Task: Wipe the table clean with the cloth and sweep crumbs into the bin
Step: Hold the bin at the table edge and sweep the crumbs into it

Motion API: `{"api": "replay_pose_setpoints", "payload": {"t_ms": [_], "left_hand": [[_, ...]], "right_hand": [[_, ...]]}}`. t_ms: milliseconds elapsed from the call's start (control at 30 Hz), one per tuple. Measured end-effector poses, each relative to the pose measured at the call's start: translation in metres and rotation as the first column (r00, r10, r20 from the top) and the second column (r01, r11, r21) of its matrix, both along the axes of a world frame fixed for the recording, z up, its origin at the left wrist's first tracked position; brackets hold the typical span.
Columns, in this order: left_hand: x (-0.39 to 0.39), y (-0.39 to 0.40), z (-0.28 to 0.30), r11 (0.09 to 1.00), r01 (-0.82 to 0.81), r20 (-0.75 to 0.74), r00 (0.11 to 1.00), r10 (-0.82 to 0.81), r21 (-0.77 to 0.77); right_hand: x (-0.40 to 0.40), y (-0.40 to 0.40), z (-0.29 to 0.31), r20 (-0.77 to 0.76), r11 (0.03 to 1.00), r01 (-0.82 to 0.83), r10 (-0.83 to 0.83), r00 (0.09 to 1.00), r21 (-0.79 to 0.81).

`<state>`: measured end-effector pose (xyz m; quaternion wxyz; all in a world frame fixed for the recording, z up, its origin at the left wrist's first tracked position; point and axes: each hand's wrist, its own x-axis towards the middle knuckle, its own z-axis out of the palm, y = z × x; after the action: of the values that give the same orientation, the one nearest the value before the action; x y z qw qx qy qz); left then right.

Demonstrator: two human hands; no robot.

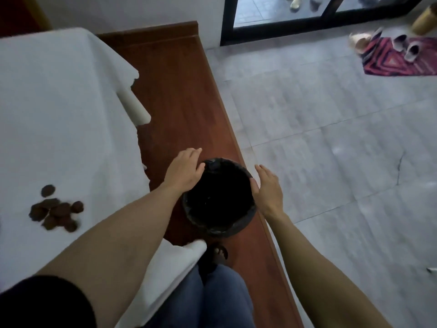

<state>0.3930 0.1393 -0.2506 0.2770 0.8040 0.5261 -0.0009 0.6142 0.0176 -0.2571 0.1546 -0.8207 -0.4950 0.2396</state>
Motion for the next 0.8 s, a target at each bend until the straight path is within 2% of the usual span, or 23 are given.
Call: {"api": "replay_pose_setpoints", "payload": {"t_ms": [100, 200, 300, 367, 433, 533, 600, 700, 800], "left_hand": [[0.010, 0.011, -0.065, 0.990, -0.040, -0.121, 0.992, 0.023, -0.134], [0.012, 0.020, -0.126, 0.951, -0.173, -0.179, 0.975, 0.130, -0.255], [0.008, 0.020, -0.180, 0.873, -0.323, -0.224, 0.941, 0.254, -0.365], [0.005, 0.017, -0.209, 0.788, -0.435, -0.255, 0.899, 0.356, -0.436], [0.002, 0.012, -0.233, 0.681, -0.513, -0.275, 0.857, 0.435, -0.523], [-0.001, 0.003, -0.259, 0.592, -0.557, -0.272, 0.820, 0.504, -0.583], [-0.004, 0.002, -0.270, 0.629, -0.574, -0.269, 0.813, 0.517, -0.525], [-0.006, 0.004, -0.273, 0.712, -0.549, -0.251, 0.835, 0.490, -0.438], [-0.007, 0.007, -0.264, 0.754, -0.519, -0.250, 0.855, 0.455, -0.402]], "right_hand": [[0.016, -0.001, -0.070, -0.049, 0.994, 0.086, -0.089, 0.995, -0.064], [0.028, -0.003, -0.131, -0.095, 0.978, 0.172, -0.184, 0.978, -0.123], [0.037, -0.008, -0.183, -0.166, 0.937, 0.281, -0.316, 0.934, -0.206], [0.043, -0.009, -0.211, -0.195, 0.902, 0.339, -0.396, 0.897, -0.269], [0.048, -0.012, -0.232, -0.259, 0.851, 0.398, -0.493, 0.831, -0.342], [0.050, -0.017, -0.258, -0.410, 0.751, 0.470, -0.652, 0.638, -0.463], [0.051, -0.023, -0.273, -0.452, 0.716, 0.469, -0.694, 0.560, -0.517], [0.053, -0.031, -0.282, -0.472, 0.696, 0.461, -0.715, 0.515, -0.551], [0.051, -0.034, -0.265, -0.521, 0.708, 0.470, -0.706, 0.479, -0.527]]}}
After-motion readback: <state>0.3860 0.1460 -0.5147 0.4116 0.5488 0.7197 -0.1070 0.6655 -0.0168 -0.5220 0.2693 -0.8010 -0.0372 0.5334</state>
